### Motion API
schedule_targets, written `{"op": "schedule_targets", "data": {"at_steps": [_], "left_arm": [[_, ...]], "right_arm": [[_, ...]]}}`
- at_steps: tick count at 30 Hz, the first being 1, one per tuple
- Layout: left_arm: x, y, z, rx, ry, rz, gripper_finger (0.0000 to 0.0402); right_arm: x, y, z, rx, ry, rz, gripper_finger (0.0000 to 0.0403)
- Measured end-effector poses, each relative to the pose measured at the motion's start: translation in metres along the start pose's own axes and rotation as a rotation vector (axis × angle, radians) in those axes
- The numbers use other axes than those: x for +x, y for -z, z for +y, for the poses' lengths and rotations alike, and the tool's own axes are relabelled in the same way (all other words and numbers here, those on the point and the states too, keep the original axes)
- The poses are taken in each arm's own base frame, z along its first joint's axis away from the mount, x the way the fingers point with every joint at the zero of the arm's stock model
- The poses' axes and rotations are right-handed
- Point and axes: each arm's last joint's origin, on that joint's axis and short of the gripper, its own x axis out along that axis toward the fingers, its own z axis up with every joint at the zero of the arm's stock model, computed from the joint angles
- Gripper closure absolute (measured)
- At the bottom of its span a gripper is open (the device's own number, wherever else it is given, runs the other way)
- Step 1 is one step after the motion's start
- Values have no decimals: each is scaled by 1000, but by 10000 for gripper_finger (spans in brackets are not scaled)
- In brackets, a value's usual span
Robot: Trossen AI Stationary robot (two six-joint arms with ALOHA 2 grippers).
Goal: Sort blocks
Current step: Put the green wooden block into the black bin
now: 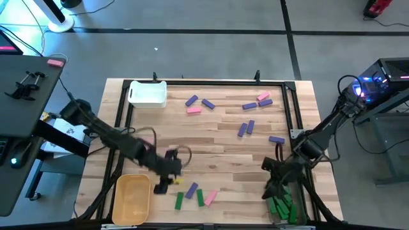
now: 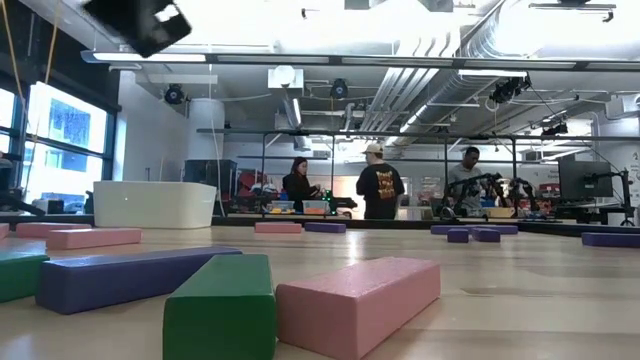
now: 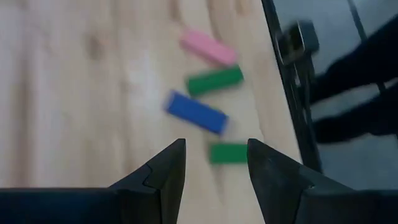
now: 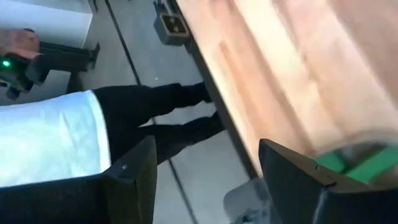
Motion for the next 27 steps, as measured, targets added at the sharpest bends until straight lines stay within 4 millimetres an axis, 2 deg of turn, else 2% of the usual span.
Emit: {"op": "schedule_targets", "data": {"at_steps": [3, 10, 14, 18, 23, 27], "left_arm": [[18, 10, -18, -78, 16, 99, 242], [45, 12, -50, -476, 71, 136, 218], [62, 10, -61, -556, 100, 248, 198], [80, 5, -55, -765, -17, 335, 193], [92, -18, -48, -933, -47, 277, 193], [104, -8, -45, -1027, -158, 338, 193]], "right_arm": [[0, -6, -1, -60, 10, -39, 185], [-2, -16, -8, -206, 88, -110, 185], [-3, -23, -17, -306, 178, -125, 185], [-6, -33, -24, -351, 256, -176, 185], [-7, -42, -27, -386, 279, -198, 185], [-8, -42, -28, -410, 293, -188, 185]]}}
